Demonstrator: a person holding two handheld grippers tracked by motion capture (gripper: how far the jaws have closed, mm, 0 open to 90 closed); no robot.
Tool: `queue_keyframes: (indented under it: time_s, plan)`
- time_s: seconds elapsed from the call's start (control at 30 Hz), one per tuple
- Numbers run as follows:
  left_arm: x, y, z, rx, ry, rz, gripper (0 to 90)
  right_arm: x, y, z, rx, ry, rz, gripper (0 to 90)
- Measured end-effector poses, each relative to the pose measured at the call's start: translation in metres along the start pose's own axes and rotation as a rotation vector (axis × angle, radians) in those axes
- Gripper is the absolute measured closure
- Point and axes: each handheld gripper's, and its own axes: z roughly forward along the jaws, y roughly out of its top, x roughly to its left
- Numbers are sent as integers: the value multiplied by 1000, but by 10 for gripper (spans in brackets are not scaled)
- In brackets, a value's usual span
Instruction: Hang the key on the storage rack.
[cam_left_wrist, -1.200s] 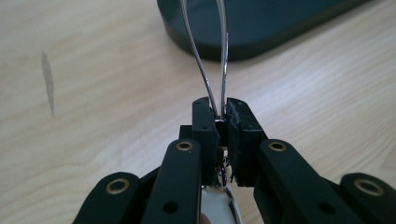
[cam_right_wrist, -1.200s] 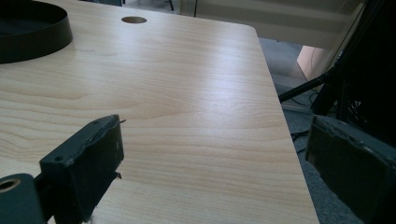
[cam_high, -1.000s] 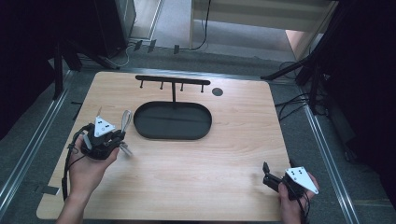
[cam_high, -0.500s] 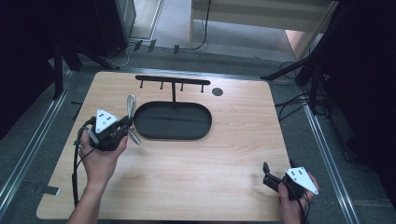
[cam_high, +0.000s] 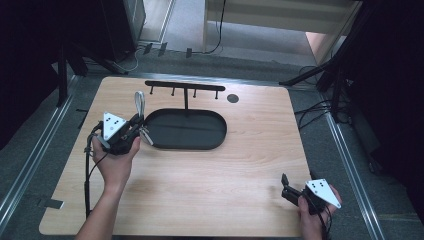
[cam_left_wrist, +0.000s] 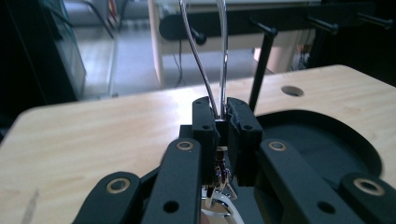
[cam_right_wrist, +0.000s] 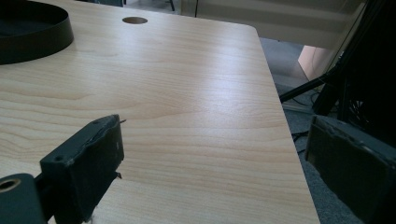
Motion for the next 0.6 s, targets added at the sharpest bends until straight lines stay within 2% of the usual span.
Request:
queue_keyframes:
  time_s: [0.17,0.33,0.6]
  plan:
    - [0,-1,8,-62,8,-12,830,0,0,0,0,-1,-2,42]
    - [0,-4,17,-110,23,-1,829,0,0,0,-1,0,2,42]
    - [-2,-6,36,-119,14,-4,829,0,0,0,0,0,4,42]
